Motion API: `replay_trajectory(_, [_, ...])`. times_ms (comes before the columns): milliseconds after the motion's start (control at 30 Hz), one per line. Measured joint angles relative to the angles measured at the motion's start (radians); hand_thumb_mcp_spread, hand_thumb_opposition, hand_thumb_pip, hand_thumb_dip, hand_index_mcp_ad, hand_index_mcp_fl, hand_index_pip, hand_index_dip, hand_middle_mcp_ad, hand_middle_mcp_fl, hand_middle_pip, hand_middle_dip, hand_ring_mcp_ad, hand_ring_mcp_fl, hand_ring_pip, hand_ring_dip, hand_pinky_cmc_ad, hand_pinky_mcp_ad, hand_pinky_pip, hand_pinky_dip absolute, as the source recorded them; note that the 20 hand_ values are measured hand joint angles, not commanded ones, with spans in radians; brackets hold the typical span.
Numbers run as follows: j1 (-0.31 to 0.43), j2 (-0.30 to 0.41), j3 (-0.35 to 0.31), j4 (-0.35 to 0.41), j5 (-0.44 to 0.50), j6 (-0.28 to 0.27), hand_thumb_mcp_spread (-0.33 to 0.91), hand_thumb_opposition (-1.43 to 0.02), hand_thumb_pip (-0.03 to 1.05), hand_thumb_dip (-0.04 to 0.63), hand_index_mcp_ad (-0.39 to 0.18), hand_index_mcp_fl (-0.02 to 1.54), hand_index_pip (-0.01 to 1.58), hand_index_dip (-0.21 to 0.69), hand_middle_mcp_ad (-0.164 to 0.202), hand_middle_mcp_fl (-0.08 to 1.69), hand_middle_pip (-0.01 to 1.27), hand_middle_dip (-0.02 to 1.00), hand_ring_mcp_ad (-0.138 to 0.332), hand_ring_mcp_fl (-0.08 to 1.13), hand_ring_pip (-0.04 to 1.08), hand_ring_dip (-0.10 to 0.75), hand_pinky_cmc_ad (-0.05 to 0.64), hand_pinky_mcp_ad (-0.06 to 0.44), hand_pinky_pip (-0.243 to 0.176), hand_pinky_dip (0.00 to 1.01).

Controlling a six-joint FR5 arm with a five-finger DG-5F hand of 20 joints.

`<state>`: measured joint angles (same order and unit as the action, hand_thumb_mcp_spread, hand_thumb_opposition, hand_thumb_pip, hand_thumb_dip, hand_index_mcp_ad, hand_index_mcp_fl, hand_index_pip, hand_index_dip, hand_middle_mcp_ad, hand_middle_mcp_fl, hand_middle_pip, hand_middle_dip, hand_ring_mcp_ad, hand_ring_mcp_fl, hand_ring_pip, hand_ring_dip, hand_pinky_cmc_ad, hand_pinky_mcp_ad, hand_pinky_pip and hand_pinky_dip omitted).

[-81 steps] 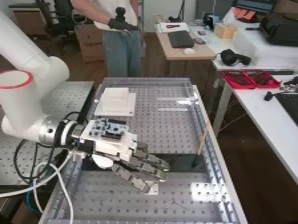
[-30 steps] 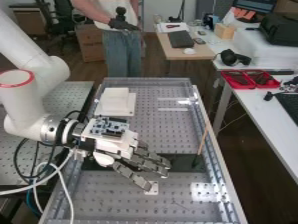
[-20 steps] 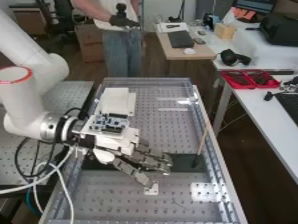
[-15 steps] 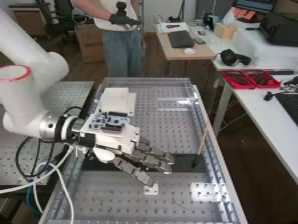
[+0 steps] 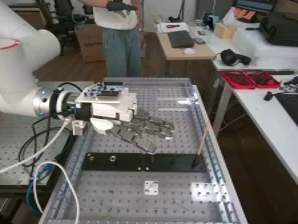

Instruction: Grab the bearing and place it in the white container

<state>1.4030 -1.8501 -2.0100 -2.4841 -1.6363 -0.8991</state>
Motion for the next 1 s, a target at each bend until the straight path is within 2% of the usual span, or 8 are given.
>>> replay_trajectory(167, [0.073, 0.054, -0.029, -0.027, 0.052, 0.0, 0.38, -0.86, 0.58, 0.278, -0.065, 0.35, 1.53, 0.035, 0.073, 0.04, 0.13, 0.15, 0.126, 0.0, 0.09, 0.072, 0.38, 0.305, -0.059, 0.25])
replay_trajectory(567, [0.326, 0.151, -0.094, -0.083, 0.3, 0.042, 0.38, -0.87, 0.58, 0.278, -0.068, 0.35, 1.53, 0.035, 0.075, 0.04, 0.13, 0.15, 0.126, 0.0, 0.09, 0.072, 0.379, 0.3, -0.059, 0.25])
replay_trajectory(733, [0.424, 0.179, -0.133, -0.083, 0.367, 0.06, 0.38, -0.87, 0.58, 0.278, -0.065, 0.35, 1.53, 0.035, 0.077, 0.04, 0.13, 0.15, 0.127, 0.0, 0.09, 0.072, 0.379, 0.295, -0.059, 0.25])
replay_trajectory(800, [0.451, 0.188, -0.15, -0.077, 0.383, 0.064, 0.38, -0.87, 0.58, 0.278, -0.068, 0.35, 1.53, 0.035, 0.066, 0.04, 0.13, 0.16, 0.124, 0.0, 0.09, 0.072, 0.38, 0.293, -0.059, 0.25])
replay_trajectory(1000, [0.546, 0.223, -0.226, -0.044, 0.438, 0.086, 0.38, -0.87, 0.58, 0.278, -0.07, 0.35, 1.53, 0.035, 0.07, 0.04, 0.13, 0.15, 0.124, 0.0, 0.09, 0.072, 0.379, 0.297, -0.059, 0.25])
